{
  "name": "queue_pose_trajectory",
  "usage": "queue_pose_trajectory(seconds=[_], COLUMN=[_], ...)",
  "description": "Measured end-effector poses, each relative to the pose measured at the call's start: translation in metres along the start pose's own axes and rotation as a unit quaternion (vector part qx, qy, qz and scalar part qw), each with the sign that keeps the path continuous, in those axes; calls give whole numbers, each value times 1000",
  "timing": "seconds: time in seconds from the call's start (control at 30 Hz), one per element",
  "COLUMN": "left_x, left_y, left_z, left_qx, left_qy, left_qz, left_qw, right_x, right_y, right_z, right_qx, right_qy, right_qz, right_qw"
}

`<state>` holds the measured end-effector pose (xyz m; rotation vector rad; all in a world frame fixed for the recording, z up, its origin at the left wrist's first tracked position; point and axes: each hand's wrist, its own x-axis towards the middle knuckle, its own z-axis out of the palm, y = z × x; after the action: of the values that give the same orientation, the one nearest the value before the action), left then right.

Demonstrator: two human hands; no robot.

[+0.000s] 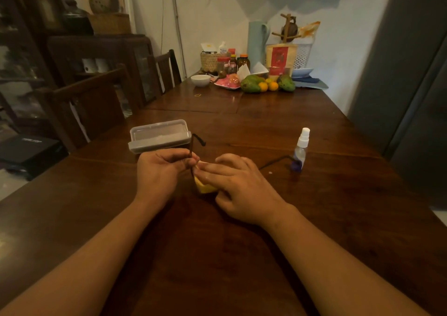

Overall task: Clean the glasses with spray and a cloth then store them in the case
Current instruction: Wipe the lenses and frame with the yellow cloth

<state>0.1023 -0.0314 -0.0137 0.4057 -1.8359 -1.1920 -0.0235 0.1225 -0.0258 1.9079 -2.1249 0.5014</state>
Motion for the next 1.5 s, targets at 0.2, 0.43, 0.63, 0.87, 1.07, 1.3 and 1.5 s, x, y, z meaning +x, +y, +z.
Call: queue_pose_trajectory(seconds=[0.2,0.43,0.63,0.87,1.07,1.3,1.5], left_x=[1,0,1,-1,0,-2,-2], left_y=[-3,-3,-2,-1,-1,2,5], left_z=[-1,-2,-1,-3,-1,-1,2], left_qx=[28,11,20,-5,20,9,17], left_qy=[9,4,20,-1,16,16,23], left_qz=[1,-15,-27,-17,-7,-20,-17], left_qw=[1000,1000,999,1000,1000,1000,999], right_x=[-3,-1,-2,0,-2,1,-2], right_y=[8,0,10,4,8,-2,4], right_z=[-5,-1,-1,2,-5,-4,-6], right_qx=[-4,13,-13,-24,-29,-25,-40], right_qy=[31,22,56,23,42,-5,41], right_qz=[37,2,39,-21,30,-20,29], right_qw=[999,1000,998,999,998,999,998])
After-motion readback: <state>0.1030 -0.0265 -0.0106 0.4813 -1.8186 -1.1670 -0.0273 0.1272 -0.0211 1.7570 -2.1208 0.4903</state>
